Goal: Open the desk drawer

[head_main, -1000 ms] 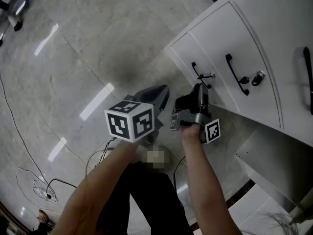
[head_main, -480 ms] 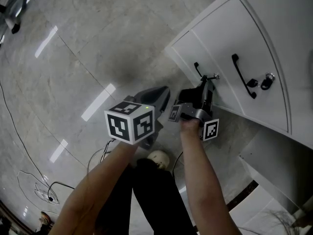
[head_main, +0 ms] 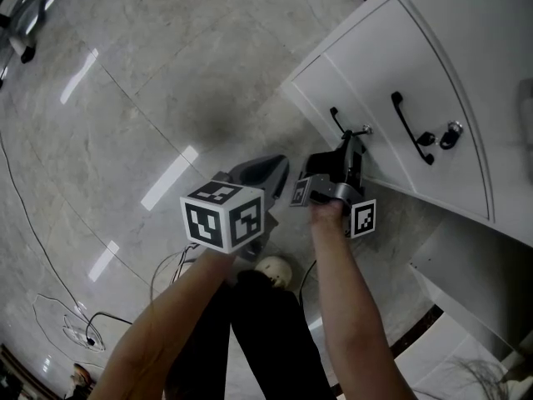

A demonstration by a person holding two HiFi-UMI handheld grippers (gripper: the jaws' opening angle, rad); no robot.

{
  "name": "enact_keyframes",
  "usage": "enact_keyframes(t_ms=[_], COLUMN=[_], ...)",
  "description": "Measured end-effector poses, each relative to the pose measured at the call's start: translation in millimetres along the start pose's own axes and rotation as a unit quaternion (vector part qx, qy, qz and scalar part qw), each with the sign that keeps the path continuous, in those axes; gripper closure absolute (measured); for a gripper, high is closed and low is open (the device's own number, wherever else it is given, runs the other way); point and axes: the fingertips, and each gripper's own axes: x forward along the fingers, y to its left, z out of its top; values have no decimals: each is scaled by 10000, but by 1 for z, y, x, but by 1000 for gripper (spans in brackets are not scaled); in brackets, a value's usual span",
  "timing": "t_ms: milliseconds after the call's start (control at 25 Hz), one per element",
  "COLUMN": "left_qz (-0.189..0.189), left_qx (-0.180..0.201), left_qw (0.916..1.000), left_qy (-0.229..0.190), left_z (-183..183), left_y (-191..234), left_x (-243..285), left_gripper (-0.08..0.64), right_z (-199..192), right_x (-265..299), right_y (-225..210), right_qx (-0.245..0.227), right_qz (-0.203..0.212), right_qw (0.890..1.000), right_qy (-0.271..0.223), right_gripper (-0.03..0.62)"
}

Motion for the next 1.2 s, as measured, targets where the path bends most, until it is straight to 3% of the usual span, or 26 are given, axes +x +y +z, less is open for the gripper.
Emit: enact_keyframes(t_ms=[680, 1200], left_qz=[45, 109], left_qx=[117, 173], left_qw=[9996, 9995], left_qy=[251, 258], left_z=[-13, -7], left_y=[4, 10], left_x=[-20, -40], left_gripper=[551, 551], right_z=[-5, -48], right_x=[-10, -72], right_y=[2, -4], right_qx=[-54, 45], right_qz=[-217, -245], right_qw=[9997, 9996], right_qy=[-40, 139], right_gripper=[561, 561])
